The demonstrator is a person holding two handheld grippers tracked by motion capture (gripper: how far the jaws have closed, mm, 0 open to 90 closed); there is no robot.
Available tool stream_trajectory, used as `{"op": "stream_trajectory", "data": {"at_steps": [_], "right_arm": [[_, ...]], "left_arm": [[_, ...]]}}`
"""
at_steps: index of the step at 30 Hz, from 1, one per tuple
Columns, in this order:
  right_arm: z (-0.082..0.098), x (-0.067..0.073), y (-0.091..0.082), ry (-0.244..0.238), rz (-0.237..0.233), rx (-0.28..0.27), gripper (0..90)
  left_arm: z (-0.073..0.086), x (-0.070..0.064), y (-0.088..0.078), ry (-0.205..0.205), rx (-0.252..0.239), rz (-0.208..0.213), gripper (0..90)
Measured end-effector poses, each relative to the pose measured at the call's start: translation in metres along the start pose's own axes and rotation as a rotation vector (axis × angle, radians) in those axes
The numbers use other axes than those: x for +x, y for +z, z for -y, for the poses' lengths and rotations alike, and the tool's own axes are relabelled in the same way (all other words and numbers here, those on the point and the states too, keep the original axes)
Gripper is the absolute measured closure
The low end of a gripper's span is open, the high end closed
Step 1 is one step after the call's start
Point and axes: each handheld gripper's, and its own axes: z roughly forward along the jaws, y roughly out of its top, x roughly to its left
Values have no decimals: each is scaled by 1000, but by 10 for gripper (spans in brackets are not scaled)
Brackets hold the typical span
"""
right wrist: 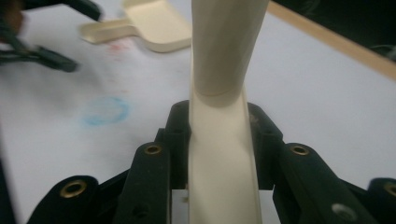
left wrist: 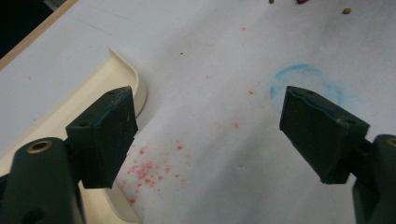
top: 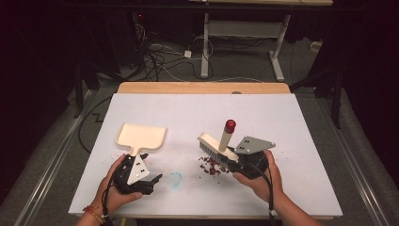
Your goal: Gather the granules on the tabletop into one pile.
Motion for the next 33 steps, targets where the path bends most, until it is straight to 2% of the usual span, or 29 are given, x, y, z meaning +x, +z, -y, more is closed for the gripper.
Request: {"op": "stream_trajectory", "data": {"at_steps": [1,7,10,13,17,20,22,28,33], "right_arm": [[0,4,2,12,-28,-4,676],[2,27,15,10,-159,28,676],[5,35,23,9,-202,47,676],[10,39,34,18,-218,71,675],[12,36,40,3,-188,74,676],[15,29,39,7,-171,68,675],[17,23,38,3,-143,71,675],[22,2,38,57,-119,73,674],[23,-3,33,84,-58,75,674]], "left_arm": [[0,0,0,-2,-4,-1,183],[1,2,-1,-4,-7,-10,183],[2,5,-5,-9,-16,-23,183],[3,8,-8,-34,-36,-31,186],[3,8,-8,-34,-35,-30,186],[2,6,-6,-28,-31,-20,184],[2,5,-5,-22,-23,-15,185],[1,1,-1,0,-5,0,185],[1,0,0,4,0,5,185]]}}
